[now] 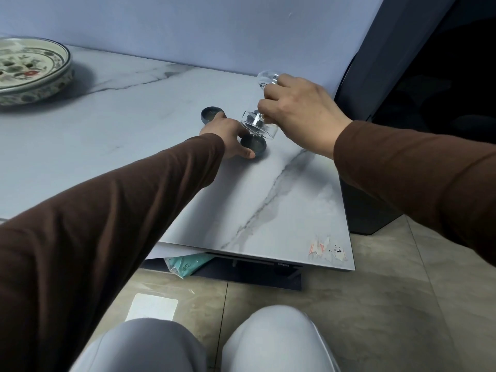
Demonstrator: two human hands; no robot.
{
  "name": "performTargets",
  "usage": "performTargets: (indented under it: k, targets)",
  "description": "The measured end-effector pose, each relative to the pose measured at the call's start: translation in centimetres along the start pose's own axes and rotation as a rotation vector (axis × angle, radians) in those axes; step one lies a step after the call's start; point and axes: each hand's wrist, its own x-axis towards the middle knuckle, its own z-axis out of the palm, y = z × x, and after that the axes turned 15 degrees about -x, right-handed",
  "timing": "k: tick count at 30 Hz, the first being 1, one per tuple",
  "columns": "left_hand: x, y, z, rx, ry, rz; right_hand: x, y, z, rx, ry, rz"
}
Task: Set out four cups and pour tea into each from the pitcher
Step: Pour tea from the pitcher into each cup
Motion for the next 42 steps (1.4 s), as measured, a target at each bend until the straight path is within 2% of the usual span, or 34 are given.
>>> performTargets:
  k: [17,22,28,36,42]
  targets:
    - [-0.3,0.2,-0.1,-0.016,0.007,0.003,-0.3,-0.1,0.5,0.029,0.012,0.037]
    - [-0.2,0.1,0.0,-0.018,0.008,-0.013,-0.5,-0.1,0.9,0.091,0.009,0.106]
    - [-0.1,0.0,0.0,-0.011,-0.004,-0.021,-1.1,0.4,2.4,0.340,-0.083,0.298]
    - [-0.2,0.2,0.0,-0.003,-0.003,-0.044,-1.6,1.2,3.6,0.554,-0.163,0.574]
    - [-0.7,0.7,-0.3,0.066,-0.027,-0.017,-2.0,1.8,3.7,0.709,-0.256,0.873]
